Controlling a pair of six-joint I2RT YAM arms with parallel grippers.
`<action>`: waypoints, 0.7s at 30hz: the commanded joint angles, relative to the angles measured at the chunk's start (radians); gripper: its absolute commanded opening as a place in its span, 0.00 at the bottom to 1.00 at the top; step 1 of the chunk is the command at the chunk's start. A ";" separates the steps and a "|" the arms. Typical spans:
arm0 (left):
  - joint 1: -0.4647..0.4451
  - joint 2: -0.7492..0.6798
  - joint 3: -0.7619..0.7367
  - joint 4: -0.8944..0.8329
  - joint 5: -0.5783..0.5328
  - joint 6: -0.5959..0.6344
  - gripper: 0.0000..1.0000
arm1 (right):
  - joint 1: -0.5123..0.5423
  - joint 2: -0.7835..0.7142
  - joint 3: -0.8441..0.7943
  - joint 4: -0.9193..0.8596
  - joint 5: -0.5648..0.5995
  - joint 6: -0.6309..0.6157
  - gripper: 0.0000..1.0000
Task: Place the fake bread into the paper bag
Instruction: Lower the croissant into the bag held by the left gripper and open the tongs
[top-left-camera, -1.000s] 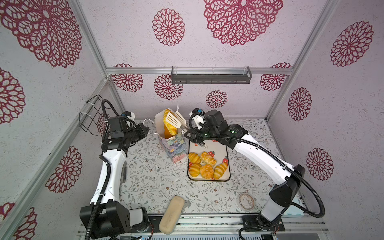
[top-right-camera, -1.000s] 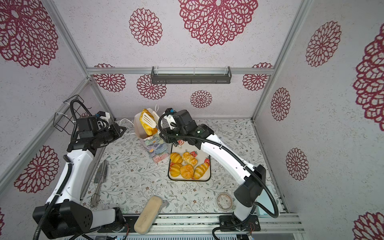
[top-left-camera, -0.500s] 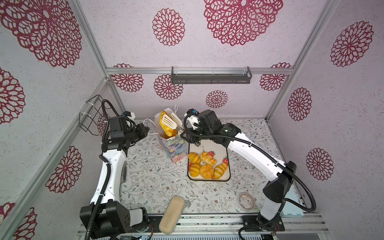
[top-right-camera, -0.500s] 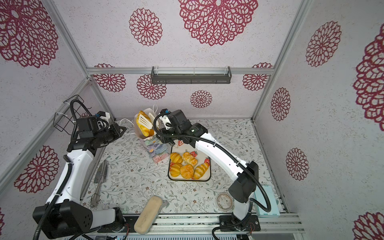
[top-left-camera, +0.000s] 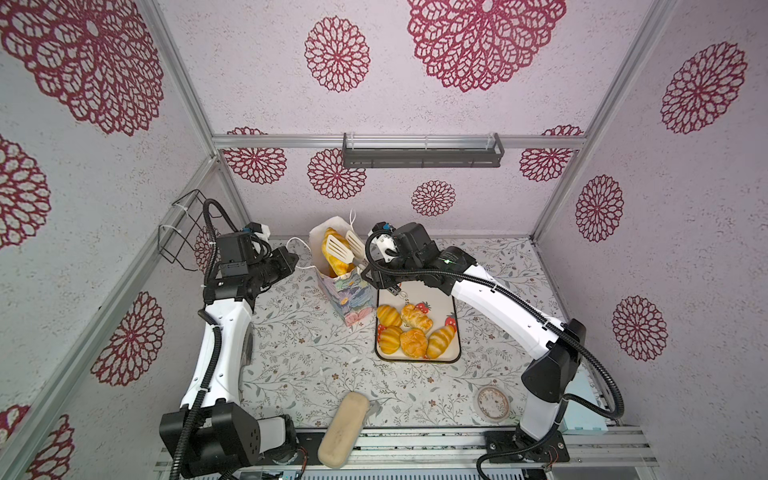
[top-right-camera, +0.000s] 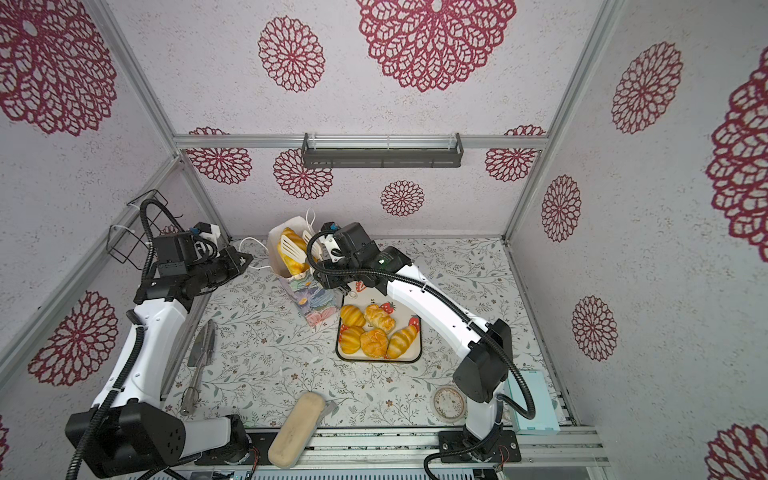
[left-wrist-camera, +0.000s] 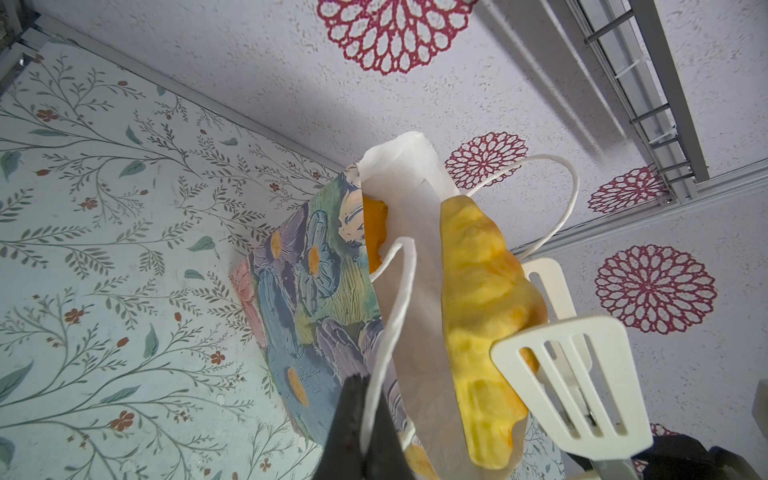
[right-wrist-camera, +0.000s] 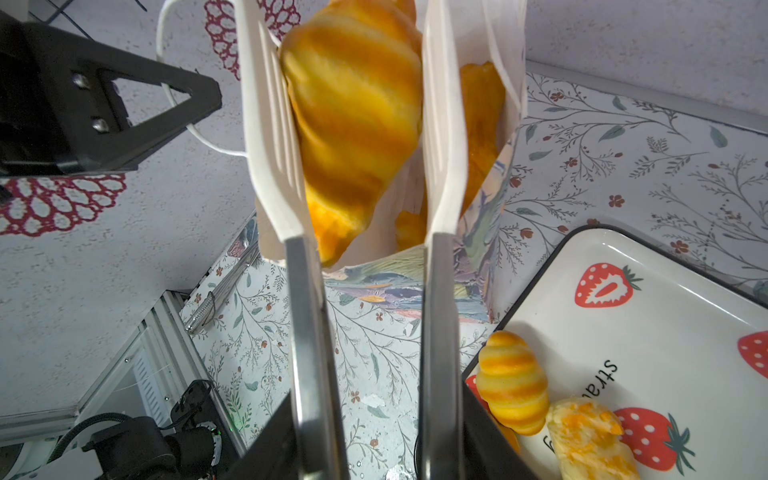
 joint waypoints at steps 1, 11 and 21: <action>-0.001 -0.001 -0.011 0.005 0.001 -0.001 0.00 | 0.005 -0.027 0.035 0.047 0.008 -0.021 0.52; -0.002 -0.004 -0.011 0.004 -0.001 -0.002 0.00 | 0.007 -0.036 0.029 0.049 0.006 -0.020 0.56; -0.002 -0.002 -0.011 0.005 0.003 -0.002 0.00 | 0.007 -0.075 0.019 0.041 0.034 -0.027 0.55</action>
